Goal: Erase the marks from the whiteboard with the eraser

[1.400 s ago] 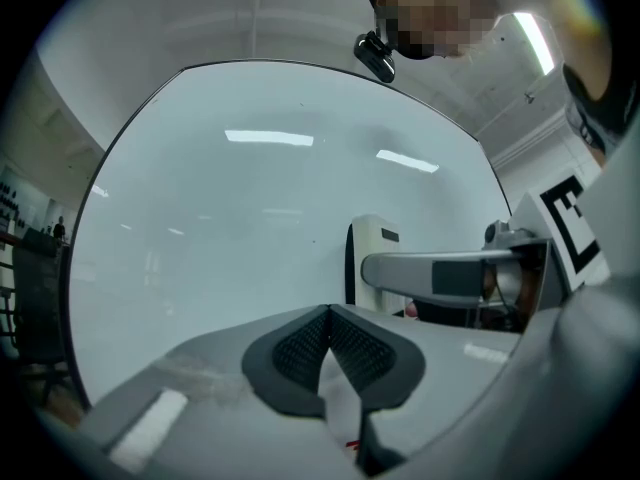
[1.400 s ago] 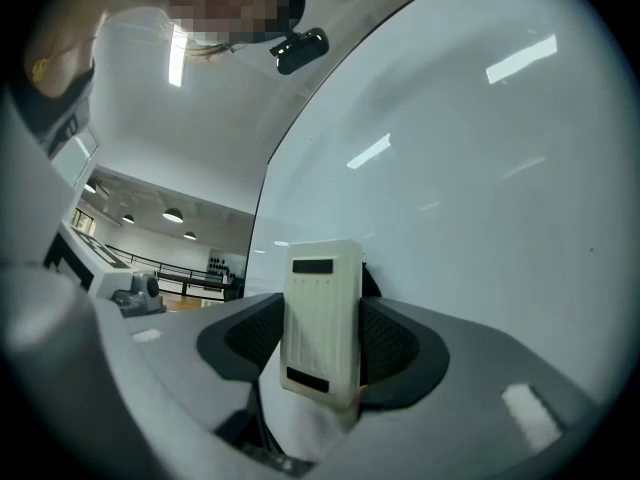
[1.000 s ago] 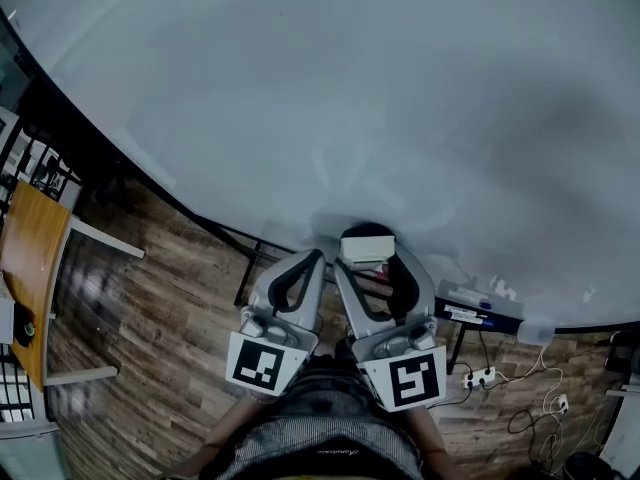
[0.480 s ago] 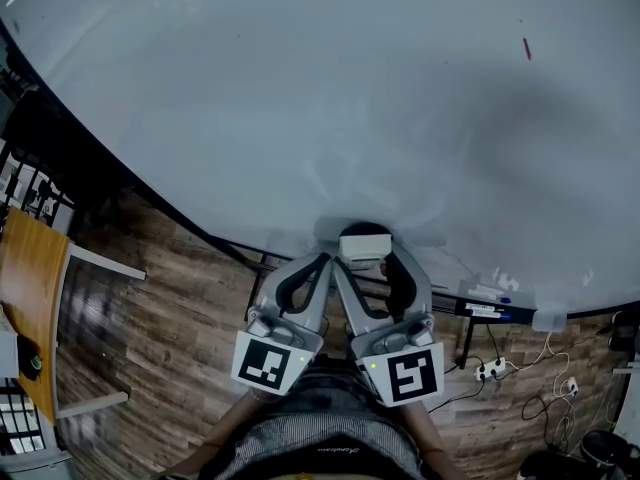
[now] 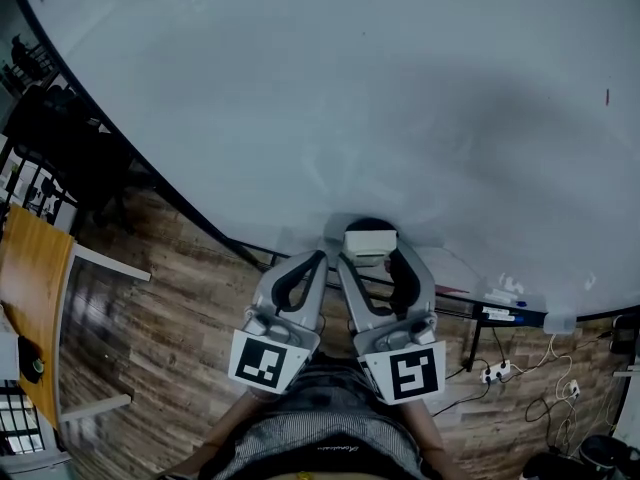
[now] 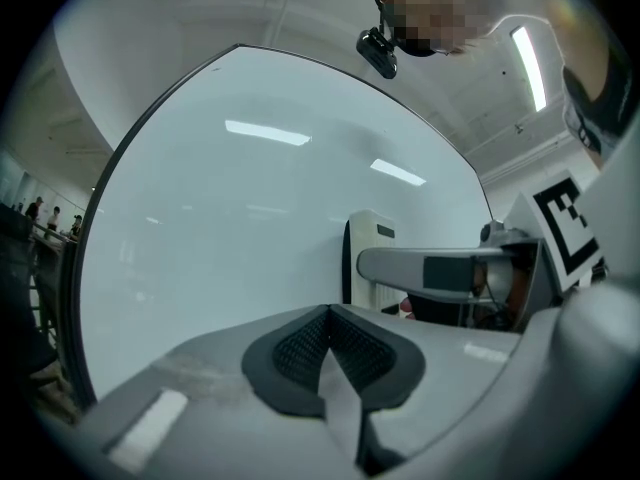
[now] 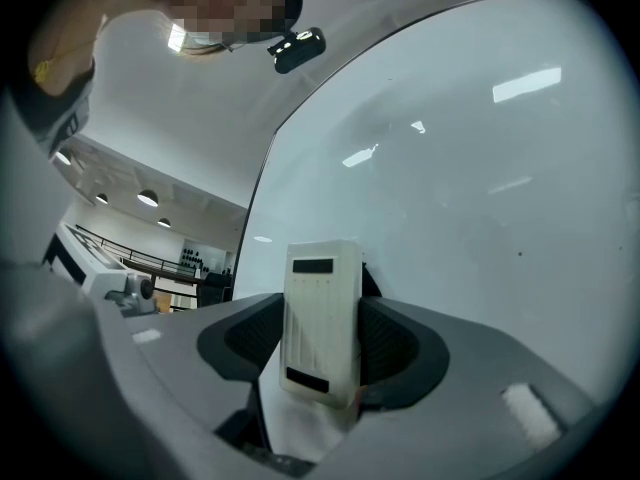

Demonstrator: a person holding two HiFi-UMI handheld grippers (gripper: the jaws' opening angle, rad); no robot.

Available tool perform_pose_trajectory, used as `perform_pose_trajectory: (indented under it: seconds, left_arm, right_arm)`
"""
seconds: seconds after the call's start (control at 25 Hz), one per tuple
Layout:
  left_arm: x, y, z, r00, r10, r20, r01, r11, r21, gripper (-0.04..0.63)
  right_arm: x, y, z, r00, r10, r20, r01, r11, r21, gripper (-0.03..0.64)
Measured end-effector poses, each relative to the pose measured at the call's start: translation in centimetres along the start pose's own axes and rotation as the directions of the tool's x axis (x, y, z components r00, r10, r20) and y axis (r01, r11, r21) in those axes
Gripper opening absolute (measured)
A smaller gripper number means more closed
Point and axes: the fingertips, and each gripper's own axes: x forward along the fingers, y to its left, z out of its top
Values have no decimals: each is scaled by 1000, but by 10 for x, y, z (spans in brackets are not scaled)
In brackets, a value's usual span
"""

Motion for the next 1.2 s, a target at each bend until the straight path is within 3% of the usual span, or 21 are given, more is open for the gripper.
perform_pose_trajectory:
  seconds: [0.64, 1.2]
  left_arm:
    - [-27, 32, 0, 996, -91, -18, 91, 995, 31, 3]
    - [-16, 29, 13, 1000, 23, -12, -23, 1000, 16, 3]
  right_arm:
    - [15, 20, -3, 996, -79, 27, 80, 997, -20, 242]
    - [17, 20, -4, 999, 30, -19, -30, 1000, 0, 242]
